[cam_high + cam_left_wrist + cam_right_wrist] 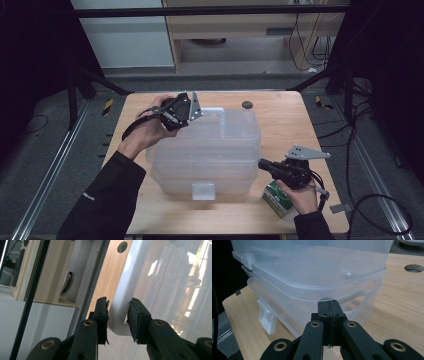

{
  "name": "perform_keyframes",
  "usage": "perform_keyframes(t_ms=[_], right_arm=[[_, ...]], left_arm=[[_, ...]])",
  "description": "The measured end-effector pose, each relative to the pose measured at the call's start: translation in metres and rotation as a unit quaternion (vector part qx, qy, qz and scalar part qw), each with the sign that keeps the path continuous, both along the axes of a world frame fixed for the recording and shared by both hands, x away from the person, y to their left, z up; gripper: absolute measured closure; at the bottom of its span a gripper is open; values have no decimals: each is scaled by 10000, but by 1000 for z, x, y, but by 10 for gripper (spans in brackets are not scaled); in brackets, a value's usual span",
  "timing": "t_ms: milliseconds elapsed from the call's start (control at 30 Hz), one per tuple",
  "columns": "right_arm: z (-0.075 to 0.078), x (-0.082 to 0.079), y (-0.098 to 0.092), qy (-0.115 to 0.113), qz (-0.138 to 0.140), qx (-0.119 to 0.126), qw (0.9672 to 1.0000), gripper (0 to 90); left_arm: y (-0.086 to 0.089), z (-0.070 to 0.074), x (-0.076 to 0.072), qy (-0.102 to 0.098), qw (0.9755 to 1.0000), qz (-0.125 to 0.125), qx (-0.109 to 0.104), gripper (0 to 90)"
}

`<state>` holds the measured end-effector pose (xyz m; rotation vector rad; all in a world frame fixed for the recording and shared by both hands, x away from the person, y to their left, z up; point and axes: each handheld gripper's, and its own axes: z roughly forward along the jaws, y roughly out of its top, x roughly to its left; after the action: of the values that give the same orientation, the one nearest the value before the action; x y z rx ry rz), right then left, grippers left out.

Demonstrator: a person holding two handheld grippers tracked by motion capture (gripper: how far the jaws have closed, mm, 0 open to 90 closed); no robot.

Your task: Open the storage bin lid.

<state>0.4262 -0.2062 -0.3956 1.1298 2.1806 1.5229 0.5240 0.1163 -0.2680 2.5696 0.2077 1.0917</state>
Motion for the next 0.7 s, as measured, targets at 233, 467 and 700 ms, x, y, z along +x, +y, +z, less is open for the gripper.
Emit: perform_keyframes(t_ms=[233, 467, 700], right_arm=[[-2, 0, 0, 26, 17, -44, 10000, 900], [-2, 0, 1, 37, 4, -67, 10000, 900], [-2, 1, 2, 51, 9, -85, 10000, 900]], left_arm=[[15, 7, -9, 198, 9974, 41, -696, 583], [45, 11, -23, 432, 9874, 137, -1514, 551], [86, 25, -20, -127, 9865, -139, -1627, 562]])
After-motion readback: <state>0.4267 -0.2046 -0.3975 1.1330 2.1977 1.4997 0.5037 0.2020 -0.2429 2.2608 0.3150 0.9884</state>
